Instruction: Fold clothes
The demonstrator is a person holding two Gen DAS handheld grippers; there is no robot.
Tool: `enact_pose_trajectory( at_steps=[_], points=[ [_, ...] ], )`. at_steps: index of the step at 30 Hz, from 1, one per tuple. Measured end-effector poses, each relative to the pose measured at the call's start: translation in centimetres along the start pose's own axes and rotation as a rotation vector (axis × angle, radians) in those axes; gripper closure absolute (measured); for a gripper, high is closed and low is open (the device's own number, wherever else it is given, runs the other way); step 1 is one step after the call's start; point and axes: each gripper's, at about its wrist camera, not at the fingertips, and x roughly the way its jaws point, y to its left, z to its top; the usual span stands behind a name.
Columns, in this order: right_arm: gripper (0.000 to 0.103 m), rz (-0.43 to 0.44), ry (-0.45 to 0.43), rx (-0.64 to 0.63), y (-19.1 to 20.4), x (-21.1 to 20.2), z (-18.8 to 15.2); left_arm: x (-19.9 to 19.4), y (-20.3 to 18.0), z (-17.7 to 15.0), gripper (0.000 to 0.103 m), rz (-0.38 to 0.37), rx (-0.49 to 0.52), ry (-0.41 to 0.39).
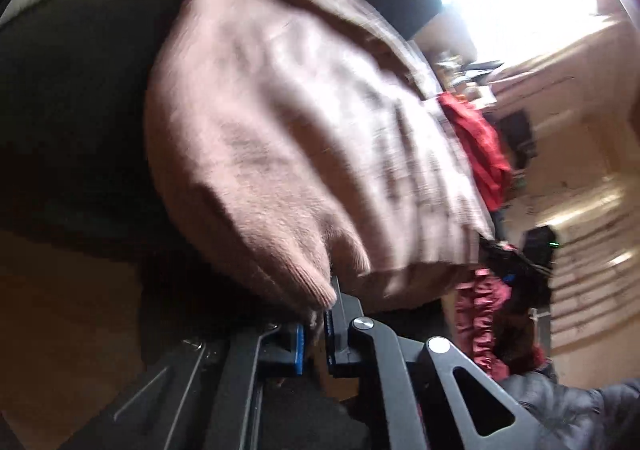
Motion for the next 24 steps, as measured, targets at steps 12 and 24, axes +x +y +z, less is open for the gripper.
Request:
enact_pose_trajectory(
  at_steps=[12, 24],
  points=[
    [0.087, 0.365, 0.004, 0.176, -1.9, 0.7, 3.2, -4.2, -1.9, 5.8, 0.098, -0.244, 0.099, -0.132],
    [0.087, 0.471, -0.072, 0.151, 0.6, 2.3, 13.4, -3.7, -3.9, 19.2, 0.098, -0.376, 0.169, -0.281]
  ],
)
